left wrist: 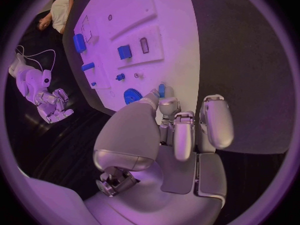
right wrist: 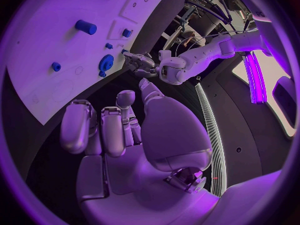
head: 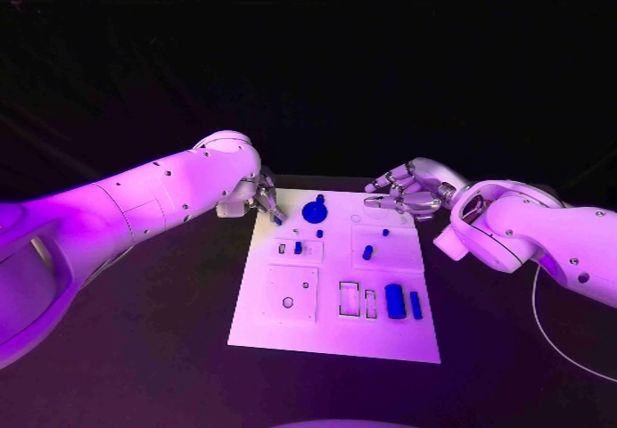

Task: Assemble the parts on the task board

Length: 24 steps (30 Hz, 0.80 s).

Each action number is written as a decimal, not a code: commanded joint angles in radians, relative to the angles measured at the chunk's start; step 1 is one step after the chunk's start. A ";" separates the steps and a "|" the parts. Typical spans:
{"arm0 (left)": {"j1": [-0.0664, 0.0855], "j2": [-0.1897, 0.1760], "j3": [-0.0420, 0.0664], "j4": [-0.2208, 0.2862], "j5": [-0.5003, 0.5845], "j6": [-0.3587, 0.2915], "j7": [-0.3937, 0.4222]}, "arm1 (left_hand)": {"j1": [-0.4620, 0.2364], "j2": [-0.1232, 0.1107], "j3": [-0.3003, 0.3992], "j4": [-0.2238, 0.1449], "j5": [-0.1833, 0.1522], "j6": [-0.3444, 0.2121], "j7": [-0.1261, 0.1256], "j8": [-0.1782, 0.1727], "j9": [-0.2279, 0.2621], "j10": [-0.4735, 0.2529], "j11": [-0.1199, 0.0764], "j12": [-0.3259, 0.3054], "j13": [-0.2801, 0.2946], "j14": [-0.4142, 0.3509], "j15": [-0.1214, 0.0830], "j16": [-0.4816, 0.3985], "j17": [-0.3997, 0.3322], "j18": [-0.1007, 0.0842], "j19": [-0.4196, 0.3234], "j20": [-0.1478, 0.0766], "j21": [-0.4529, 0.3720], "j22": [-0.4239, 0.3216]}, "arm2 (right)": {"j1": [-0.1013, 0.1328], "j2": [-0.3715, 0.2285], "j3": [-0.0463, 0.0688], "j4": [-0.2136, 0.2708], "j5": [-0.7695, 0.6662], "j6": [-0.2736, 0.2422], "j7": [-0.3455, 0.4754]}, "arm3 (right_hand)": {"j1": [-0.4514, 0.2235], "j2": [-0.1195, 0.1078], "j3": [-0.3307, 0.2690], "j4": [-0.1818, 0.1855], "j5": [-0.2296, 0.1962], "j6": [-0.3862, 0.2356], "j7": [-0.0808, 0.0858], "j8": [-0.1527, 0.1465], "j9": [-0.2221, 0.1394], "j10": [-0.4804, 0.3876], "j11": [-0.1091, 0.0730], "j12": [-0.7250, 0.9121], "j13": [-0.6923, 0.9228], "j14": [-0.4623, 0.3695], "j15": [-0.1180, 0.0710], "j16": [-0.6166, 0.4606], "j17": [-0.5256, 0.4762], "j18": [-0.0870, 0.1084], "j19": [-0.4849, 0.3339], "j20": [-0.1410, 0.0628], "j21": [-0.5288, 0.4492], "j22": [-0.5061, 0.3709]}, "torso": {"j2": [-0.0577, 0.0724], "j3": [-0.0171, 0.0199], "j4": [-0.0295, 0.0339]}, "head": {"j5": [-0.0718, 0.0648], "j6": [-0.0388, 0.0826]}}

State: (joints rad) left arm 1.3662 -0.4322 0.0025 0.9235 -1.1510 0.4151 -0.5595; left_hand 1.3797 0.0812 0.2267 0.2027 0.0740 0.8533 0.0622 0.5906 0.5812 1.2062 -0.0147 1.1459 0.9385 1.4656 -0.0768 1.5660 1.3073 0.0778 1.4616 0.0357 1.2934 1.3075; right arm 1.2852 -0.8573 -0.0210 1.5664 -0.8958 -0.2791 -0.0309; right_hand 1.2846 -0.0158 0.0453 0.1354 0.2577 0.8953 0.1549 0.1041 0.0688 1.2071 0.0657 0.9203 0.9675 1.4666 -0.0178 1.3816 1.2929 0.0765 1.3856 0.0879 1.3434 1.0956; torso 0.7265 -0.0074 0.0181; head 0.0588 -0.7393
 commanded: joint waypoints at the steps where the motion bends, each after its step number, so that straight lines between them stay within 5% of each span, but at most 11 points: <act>1: -0.001 0.001 0.000 -0.002 0.031 -0.027 0.025 | -0.005 -0.034 0.162 -0.043 0.001 0.000 0.002 0.018 0.009 0.002 0.003 -0.009 -0.010 0.105 0.007 0.005 0.263 -0.009 -0.002 0.000 -0.001 0.044 | 0.000 0.002 0.000 -0.001 -0.006 0.007 0.008 | 0.007 0.001 -0.006 0.002 0.005 0.006 0.000 0.005 0.001 -0.006 -0.002 0.003 -0.001 0.047 0.002 -0.006 -0.001 0.015 -0.007 -0.002 -0.006 -0.001 | 0.000 -0.0008 0.0004 | 0.000 -0.001; 2: -0.001 0.000 0.000 -0.002 0.035 -0.029 0.027 | -0.024 -0.063 0.213 -0.047 -0.001 -0.004 -0.001 0.023 0.013 0.004 0.001 -0.010 -0.013 0.105 0.011 0.005 0.263 -0.010 -0.003 0.002 -0.003 0.045 | 0.000 0.002 0.000 -0.001 -0.005 0.007 0.008 | 0.007 0.001 -0.006 0.002 0.005 0.006 0.000 0.005 0.001 -0.006 -0.002 0.003 -0.001 0.047 0.002 -0.006 -0.001 0.015 -0.007 -0.002 -0.006 -0.001 | 0.000 -0.0011 0.0004 | 0.000 -0.001; 5: -0.001 -0.004 0.000 -0.002 0.045 -0.033 0.030 | -0.058 -0.093 0.305 -0.056 -0.001 -0.003 0.002 0.038 0.022 0.007 0.004 -0.012 -0.017 0.105 0.007 0.005 0.263 -0.008 -0.002 0.001 -0.004 0.048 | 0.000 0.002 0.000 -0.001 -0.005 0.007 0.008 | 0.007 0.001 -0.006 0.002 0.005 0.006 0.000 0.005 0.001 -0.006 -0.002 0.003 -0.001 0.047 0.002 -0.006 -0.001 0.015 -0.007 -0.002 -0.006 -0.001 | -0.001 -0.0005 0.0017 | -0.001 -0.003; 12: -0.001 -0.038 -0.001 0.037 0.067 -0.059 0.032 | -0.090 -0.119 0.373 -0.074 -0.003 -0.004 0.001 0.052 0.032 0.012 0.004 -0.011 -0.017 0.105 0.005 0.005 0.263 -0.009 -0.001 0.001 -0.006 0.051 | 0.000 0.001 0.000 -0.001 -0.003 0.009 0.007 | 0.007 0.001 -0.006 0.002 0.005 0.006 0.000 0.005 0.001 -0.006 -0.002 0.003 -0.001 0.047 0.002 -0.006 -0.001 0.015 -0.007 -0.002 -0.006 -0.001 | -0.002 0.0004 0.0007 | 0.000 -0.002; 20: -0.002 -0.143 -0.003 0.208 0.090 -0.144 0.047 | -0.117 -0.141 0.430 -0.092 -0.003 -0.002 -0.002 0.066 0.040 0.022 0.001 -0.008 -0.015 0.105 0.003 0.005 0.263 -0.010 0.003 0.000 -0.002 0.058 | -0.001 -0.005 -0.001 -0.002 0.002 0.013 0.004 | 0.005 0.003 -0.008 0.005 0.007 0.007 0.000 0.006 0.001 -0.007 -0.002 0.002 -0.003 0.047 0.001 -0.007 -0.003 0.016 -0.008 -0.002 -0.008 -0.003 | -0.008 0.0016 0.0057 | 0.003 -0.001; 24: -0.016 -0.197 -0.003 0.305 0.093 -0.177 0.062 | -0.122 -0.148 0.444 -0.097 -0.003 -0.002 -0.003 0.068 0.042 0.020 0.001 -0.013 -0.021 0.105 0.002 0.005 0.263 -0.010 0.003 -0.001 -0.003 0.058 | -0.001 -0.005 -0.002 -0.004 0.005 0.010 0.006 | 0.005 0.004 -0.010 0.006 0.008 0.006 0.001 0.006 0.001 -0.012 -0.001 -0.004 -0.008 0.045 0.002 -0.013 -0.011 0.019 -0.014 -0.002 -0.016 -0.019 | -0.007 0.0013 0.0090 | 0.002 -0.001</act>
State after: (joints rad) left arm 1.3559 -0.6228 -0.0002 1.2053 -1.0779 0.2962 -0.5287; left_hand 1.2640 -0.0675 0.5456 0.2275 0.0729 0.8486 0.0647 0.6537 0.6236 1.2205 -0.0142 1.1348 0.9181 1.4657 -0.0729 1.5660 1.3080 0.0777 1.4615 0.0358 1.2934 1.3073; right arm 1.2852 -0.8627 -0.0227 1.5627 -0.8928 -0.2777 -0.0305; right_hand 1.2846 -0.0158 0.0400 0.1407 0.2615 0.8952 0.1549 0.1041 0.0688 1.2014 0.0643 0.9203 0.9597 1.4666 -0.0178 1.3715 1.2828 0.0765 1.3764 0.0861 1.3326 1.0786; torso 0.7198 -0.0058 0.0239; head 0.0605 -0.7403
